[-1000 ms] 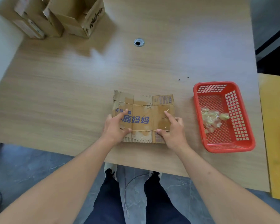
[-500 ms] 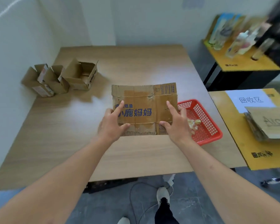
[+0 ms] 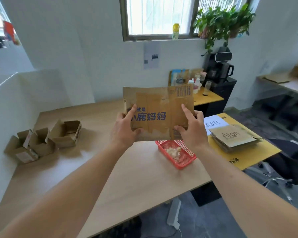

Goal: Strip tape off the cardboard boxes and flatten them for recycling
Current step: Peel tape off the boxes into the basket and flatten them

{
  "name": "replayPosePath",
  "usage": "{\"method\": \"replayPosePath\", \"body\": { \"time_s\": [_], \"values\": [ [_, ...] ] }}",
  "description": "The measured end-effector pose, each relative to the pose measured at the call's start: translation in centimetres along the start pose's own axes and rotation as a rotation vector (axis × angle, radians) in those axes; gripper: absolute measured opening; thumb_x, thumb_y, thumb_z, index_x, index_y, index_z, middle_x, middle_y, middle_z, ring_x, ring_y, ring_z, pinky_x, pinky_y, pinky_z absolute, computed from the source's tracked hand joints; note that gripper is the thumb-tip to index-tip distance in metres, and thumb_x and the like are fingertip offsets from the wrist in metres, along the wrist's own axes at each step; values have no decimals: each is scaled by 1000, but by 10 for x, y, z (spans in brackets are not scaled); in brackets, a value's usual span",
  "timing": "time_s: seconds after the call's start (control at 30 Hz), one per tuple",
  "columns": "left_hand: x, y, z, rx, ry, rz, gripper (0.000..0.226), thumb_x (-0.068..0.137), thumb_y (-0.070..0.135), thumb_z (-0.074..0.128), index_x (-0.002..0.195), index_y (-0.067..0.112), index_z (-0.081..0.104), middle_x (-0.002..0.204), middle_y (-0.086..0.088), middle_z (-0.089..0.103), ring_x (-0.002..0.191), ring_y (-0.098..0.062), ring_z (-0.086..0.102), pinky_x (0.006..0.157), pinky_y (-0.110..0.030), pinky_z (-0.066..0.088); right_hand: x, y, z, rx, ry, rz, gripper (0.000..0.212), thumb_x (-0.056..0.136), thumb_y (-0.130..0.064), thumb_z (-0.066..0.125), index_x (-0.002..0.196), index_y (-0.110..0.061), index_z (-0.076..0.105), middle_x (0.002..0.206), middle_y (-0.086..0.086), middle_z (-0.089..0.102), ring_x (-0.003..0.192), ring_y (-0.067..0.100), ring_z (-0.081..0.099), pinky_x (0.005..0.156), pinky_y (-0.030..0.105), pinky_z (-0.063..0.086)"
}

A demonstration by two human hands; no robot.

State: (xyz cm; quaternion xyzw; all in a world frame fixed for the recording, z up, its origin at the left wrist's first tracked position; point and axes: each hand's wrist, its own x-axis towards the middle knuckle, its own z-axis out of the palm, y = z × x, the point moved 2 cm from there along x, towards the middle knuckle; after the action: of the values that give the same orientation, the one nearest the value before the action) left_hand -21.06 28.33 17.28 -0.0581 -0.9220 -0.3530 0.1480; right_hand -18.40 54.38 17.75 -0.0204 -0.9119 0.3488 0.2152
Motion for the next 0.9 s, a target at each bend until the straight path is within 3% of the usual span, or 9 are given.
{"method": "replayPosePath", "body": {
  "time_s": [0.13,0.3,0.43,0.67,0.9],
  "values": [
    [18,55,17,-76,-4,74,99,82,23,84,158,44,23,113,2,41,106,-18,51,98,-35,48,14,14,-55,-18,55,19,87,90,-17,78,160,-34,29,136,7,36,122,26,53,106,45,51],
    [36,127,65,-94,-3,140,99,84,19,84,158,42,23,113,2,41,104,-17,51,96,-34,49,28,60,-119,-47,115,43,85,93,-18,75,161,-35,27,140,6,33,123,26,52,108,46,49],
    [43,181,124,-92,-51,163,100,84,23,83,157,48,20,114,3,41,105,-21,55,96,-43,54,37,115,-169,-85,135,90,83,94,-19,74,161,-35,27,142,6,32,125,26,50,108,44,47],
    [49,267,231,-28,-105,192,95,87,29,80,159,45,19,118,2,42,105,-17,52,90,-40,55,55,228,-235,-137,126,158,80,95,-19,73,160,-35,29,147,6,28,126,26,51,105,39,47],
    [66,312,336,2,-238,165,95,89,25,78,160,43,16,119,1,39,109,-18,50,94,-41,54,78,336,-255,-156,87,265,82,94,-26,75,160,-40,28,150,6,28,128,27,53,99,40,54]
  ]
}}
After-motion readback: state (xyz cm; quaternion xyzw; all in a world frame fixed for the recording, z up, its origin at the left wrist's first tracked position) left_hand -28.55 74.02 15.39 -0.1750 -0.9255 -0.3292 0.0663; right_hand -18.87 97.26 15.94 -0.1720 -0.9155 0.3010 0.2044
